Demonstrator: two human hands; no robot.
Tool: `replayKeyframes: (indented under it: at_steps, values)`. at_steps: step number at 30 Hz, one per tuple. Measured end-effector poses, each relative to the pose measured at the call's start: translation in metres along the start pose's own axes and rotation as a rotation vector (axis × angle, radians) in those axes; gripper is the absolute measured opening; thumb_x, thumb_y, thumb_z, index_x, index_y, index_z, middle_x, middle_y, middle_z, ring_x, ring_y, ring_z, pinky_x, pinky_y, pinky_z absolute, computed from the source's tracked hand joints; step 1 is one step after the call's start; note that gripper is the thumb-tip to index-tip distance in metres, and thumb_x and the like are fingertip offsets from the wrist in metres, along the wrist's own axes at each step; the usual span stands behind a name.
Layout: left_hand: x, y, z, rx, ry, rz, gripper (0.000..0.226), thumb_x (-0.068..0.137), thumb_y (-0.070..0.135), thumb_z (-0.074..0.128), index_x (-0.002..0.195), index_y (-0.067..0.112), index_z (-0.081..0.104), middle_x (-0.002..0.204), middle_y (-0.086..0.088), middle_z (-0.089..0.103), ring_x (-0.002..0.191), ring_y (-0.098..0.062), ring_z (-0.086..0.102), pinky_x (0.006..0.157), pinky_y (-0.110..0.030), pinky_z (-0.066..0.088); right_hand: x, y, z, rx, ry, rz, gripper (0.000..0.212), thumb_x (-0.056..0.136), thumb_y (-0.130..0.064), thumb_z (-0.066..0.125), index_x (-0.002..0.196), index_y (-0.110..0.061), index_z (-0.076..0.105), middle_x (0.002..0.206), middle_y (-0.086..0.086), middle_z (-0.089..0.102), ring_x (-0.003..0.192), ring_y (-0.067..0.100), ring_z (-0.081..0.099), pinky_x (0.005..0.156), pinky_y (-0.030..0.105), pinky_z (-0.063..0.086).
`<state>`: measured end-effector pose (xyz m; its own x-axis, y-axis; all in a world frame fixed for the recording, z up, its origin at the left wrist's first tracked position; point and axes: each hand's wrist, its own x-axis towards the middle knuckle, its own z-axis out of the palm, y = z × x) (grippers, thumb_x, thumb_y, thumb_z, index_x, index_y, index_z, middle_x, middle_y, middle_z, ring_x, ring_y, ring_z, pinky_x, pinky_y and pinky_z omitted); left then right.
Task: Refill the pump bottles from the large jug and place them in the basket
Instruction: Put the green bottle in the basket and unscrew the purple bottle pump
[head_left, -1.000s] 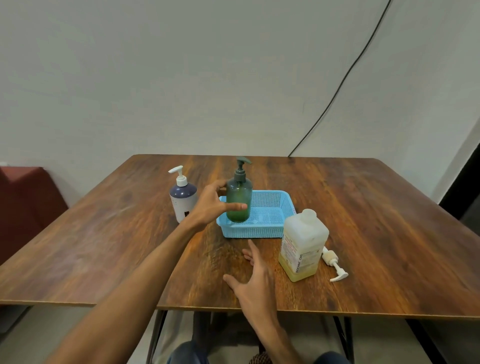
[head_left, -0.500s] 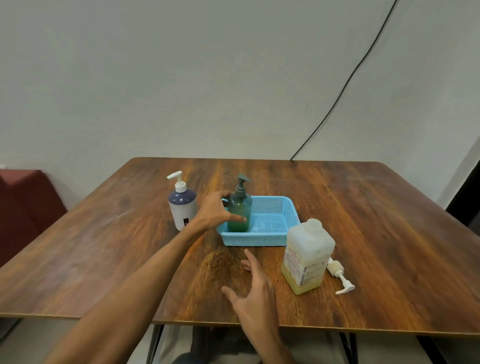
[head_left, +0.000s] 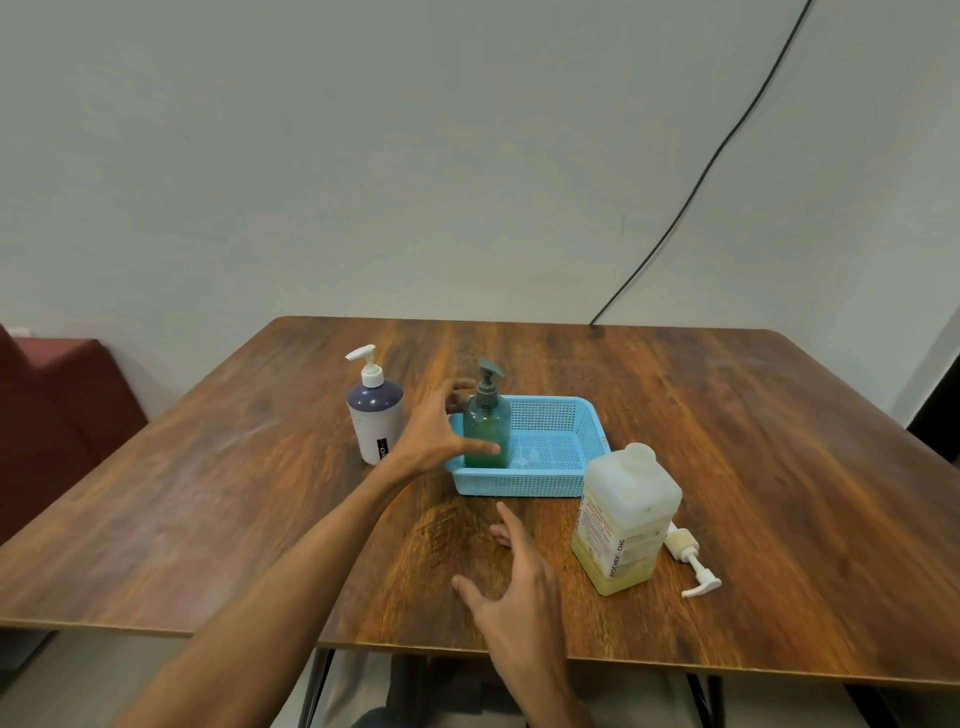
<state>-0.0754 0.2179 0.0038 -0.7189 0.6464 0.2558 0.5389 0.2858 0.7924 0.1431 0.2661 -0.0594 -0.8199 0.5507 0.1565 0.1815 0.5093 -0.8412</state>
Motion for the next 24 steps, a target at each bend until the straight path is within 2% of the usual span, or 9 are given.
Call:
replayKeyframes:
  at_steps: [2, 6, 9, 12, 14, 16, 20, 22, 24]
  values:
    - [-0.011, 0.003, -0.003, -0.030, 0.072, 0.008, 0.097, 0.060, 0.047, 0.094, 0.141, 0.021, 0.047, 0.139, 0.001, 0.057, 0.124, -0.013, 0.056, 0.105, -0.032, 0.049, 0.000, 0.000, -0.001, 0.011, 0.002, 0.000, 0.092, 0.079, -0.035, 0.083, 0.153, -0.039, 0.028, 0.138, -0.019, 0.051, 0.129, 0.001, 0.045, 0.113, 0.031, 0.039]
    - [-0.048, 0.012, -0.011, -0.135, 0.360, 0.064, 0.061, 0.077, 0.033, 0.087, 0.130, 0.020, 0.061, 0.127, 0.006, 0.066, 0.115, -0.007, 0.064, 0.097, -0.025, 0.054, -0.003, -0.001, -0.001, 0.041, 0.018, -0.004, 0.086, 0.081, -0.035, 0.081, 0.151, -0.040, 0.031, 0.131, -0.021, 0.053, 0.124, -0.002, 0.048, 0.109, 0.027, 0.040]
    - [-0.078, 0.007, -0.022, -0.175, 0.555, 0.056, 0.037, 0.083, 0.026, 0.083, 0.116, 0.021, 0.068, 0.114, 0.007, 0.070, 0.106, -0.009, 0.068, 0.093, -0.031, 0.056, -0.006, -0.001, -0.001, 0.073, 0.069, -0.006, 0.076, 0.082, -0.033, 0.081, 0.146, -0.038, 0.041, 0.124, -0.023, 0.057, 0.118, -0.003, 0.051, 0.106, 0.026, 0.044]
    - [-0.094, 0.000, -0.030, -0.162, 0.717, -0.005, 0.031, 0.084, 0.017, 0.081, 0.111, 0.018, 0.065, 0.109, 0.005, 0.067, 0.102, -0.015, 0.067, 0.089, -0.038, 0.059, -0.008, -0.001, -0.003, 0.114, 0.117, -0.003, 0.063, 0.083, -0.030, 0.081, 0.139, -0.035, 0.052, 0.114, -0.023, 0.061, 0.112, -0.004, 0.055, 0.102, 0.029, 0.049]
    - [-0.093, -0.007, -0.033, -0.111, 0.800, -0.041, 0.037, 0.081, 0.016, 0.083, 0.111, 0.017, 0.061, 0.112, -0.001, 0.063, 0.102, -0.020, 0.064, 0.088, -0.040, 0.058, -0.006, 0.000, -0.005, 0.134, 0.122, 0.004, 0.059, 0.083, -0.029, 0.081, 0.135, -0.035, 0.055, 0.112, -0.022, 0.062, 0.110, -0.002, 0.056, 0.100, 0.030, 0.050]
    - [-0.085, -0.019, -0.036, -0.071, 0.806, -0.097, 0.054, 0.077, 0.021, 0.087, 0.120, 0.017, 0.055, 0.120, -0.002, 0.056, 0.107, -0.020, 0.058, 0.091, -0.041, 0.055, -0.004, 0.001, -0.007, 0.133, 0.122, 0.009, 0.057, 0.083, -0.028, 0.081, 0.134, -0.036, 0.056, 0.113, -0.021, 0.063, 0.111, -0.001, 0.057, 0.100, 0.031, 0.050]
    - [-0.061, -0.043, -0.039, -0.067, 0.681, -0.228, 0.098, 0.068, 0.036, 0.093, 0.146, 0.020, 0.036, 0.147, -0.005, 0.040, 0.133, -0.021, 0.043, 0.109, -0.040, 0.042, -0.002, 0.005, -0.007, 0.091, 0.125, -0.007, 0.057, 0.083, -0.027, 0.080, 0.134, -0.035, 0.056, 0.114, -0.020, 0.063, 0.111, 0.000, 0.057, 0.101, 0.031, 0.049]
    - [-0.050, -0.048, -0.040, -0.106, 0.614, -0.254, 0.108, 0.067, 0.036, 0.094, 0.152, 0.017, 0.029, 0.153, -0.006, 0.035, 0.138, -0.020, 0.039, 0.112, -0.036, 0.037, -0.001, 0.005, -0.005, 0.063, 0.126, -0.019, 0.057, 0.083, -0.026, 0.080, 0.134, -0.035, 0.055, 0.114, -0.018, 0.063, 0.111, 0.002, 0.057, 0.100, 0.030, 0.049]
    - [-0.041, -0.051, -0.042, -0.140, 0.559, -0.249, 0.110, 0.067, 0.034, 0.093, 0.153, 0.015, 0.028, 0.153, -0.006, 0.038, 0.135, -0.018, 0.041, 0.110, -0.033, 0.038, 0.000, 0.005, -0.004, 0.055, 0.126, -0.018, 0.058, 0.083, -0.026, 0.081, 0.134, -0.034, 0.055, 0.114, -0.017, 0.063, 0.111, 0.003, 0.057, 0.101, 0.030, 0.049]
